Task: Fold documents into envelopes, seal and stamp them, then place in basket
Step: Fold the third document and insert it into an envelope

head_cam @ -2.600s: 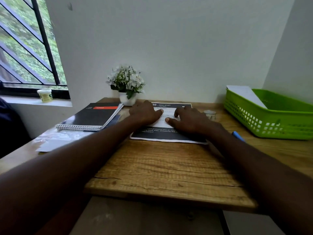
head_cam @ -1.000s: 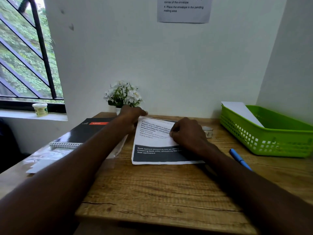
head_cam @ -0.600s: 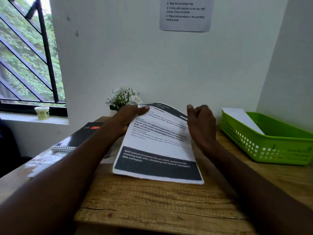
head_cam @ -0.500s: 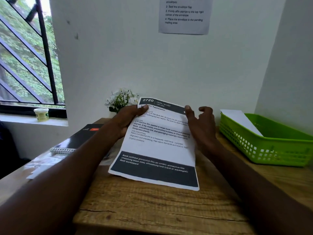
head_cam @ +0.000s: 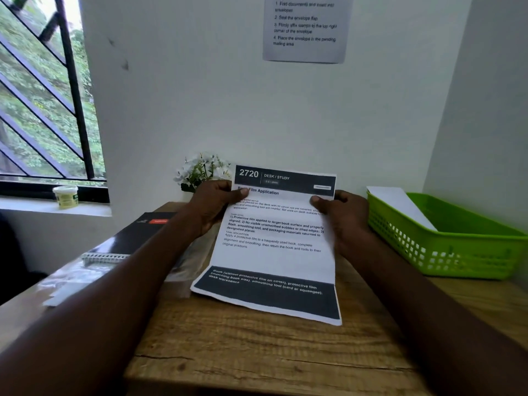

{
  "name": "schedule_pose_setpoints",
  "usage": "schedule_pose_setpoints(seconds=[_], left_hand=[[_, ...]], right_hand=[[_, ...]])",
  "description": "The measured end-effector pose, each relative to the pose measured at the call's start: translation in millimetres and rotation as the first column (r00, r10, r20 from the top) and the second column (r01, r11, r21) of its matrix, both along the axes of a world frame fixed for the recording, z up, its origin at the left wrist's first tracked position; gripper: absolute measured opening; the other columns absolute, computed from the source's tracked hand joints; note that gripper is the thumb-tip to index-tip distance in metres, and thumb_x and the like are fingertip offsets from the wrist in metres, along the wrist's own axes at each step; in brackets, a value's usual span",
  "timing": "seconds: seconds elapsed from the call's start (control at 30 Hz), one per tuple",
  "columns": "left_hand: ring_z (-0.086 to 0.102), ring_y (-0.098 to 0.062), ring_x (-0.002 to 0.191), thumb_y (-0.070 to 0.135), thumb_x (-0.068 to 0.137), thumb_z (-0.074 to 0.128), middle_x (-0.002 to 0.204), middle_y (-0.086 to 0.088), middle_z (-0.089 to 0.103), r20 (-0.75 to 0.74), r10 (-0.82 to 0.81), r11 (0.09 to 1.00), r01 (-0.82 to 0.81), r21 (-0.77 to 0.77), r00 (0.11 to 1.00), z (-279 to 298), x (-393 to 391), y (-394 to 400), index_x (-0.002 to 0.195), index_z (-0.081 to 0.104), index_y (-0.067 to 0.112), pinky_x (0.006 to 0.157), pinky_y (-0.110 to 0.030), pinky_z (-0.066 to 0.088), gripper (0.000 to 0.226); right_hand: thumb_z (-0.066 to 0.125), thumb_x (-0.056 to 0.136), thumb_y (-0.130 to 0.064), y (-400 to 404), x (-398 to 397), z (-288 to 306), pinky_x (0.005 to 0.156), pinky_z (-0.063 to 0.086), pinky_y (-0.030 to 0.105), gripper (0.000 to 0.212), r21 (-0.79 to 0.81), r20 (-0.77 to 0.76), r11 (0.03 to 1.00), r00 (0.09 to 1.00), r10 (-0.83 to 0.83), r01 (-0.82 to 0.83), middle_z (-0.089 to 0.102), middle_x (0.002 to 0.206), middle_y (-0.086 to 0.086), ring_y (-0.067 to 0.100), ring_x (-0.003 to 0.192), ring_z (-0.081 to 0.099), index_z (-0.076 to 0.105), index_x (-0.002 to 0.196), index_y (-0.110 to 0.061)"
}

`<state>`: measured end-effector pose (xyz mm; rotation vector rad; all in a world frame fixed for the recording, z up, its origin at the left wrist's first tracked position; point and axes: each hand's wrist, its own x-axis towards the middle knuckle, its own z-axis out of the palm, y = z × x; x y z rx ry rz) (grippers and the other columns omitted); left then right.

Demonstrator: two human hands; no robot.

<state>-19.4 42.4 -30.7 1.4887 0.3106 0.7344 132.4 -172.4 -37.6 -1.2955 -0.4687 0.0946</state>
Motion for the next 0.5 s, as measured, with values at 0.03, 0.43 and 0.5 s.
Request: schedule_pose_setpoints(seconds=[0.03, 0.43, 0.5], left_hand=[[0.073, -0.042, 0.101, 0.002, 0.088, 0.075, 0.112, -0.028, 0.074, -0.012, -0.001, 1.000, 0.001, 0.010, 1.000, -0.6, 0.4, 0.5, 0.114, 0.069, -0.007, 0.091, -0.054, 0.060, 0.028], [0.062, -0.032, 0.073, 0.004, 0.095, 0.057, 0.078, -0.013, 0.074, -0.044, 0.119, 0.993, -0.119, 0.001, 0.992, 3.5, 0.2, 7.8, 0.075, 0.081, 0.021, 0.068, -0.041, 0.040, 0.036], [0.064, -0.031, 0.070, 0.011, 0.092, 0.064, 0.081, -0.016, 0.072, -0.032, 0.134, 0.990, -0.135, -0.037, 0.991, 4.9, -1.5, 5.9, 0.080, 0.080, 0.018, 0.071, -0.042, 0.045, 0.022]], right_hand=[[0.084, 0.074, 0.001, -0.3, 1.4, -0.7, 0.081, 0.061, 0.038, 0.019, -0.027, 0.014, 0.999, 1.000, -0.022, 0.023, 0.079, 0.085, 0.006, 0.023, 0.081, 0.075, 0.078, 0.087, -0.012], [0.041, 0.077, 0.000, -0.3, 5.4, 1.1, 0.060, 0.042, 0.031, 0.050, -0.049, -0.059, 0.999, 0.998, -0.021, 0.018, 0.078, 0.093, 0.007, 0.027, 0.079, 0.062, 0.080, 0.067, -0.029], [0.048, 0.080, -0.004, -2.1, 4.3, 4.3, 0.054, 0.036, 0.027, 0.040, -0.044, -0.122, 0.999, 0.993, -0.002, -0.003, 0.076, 0.088, 0.007, 0.025, 0.071, 0.058, 0.080, 0.068, -0.025]])
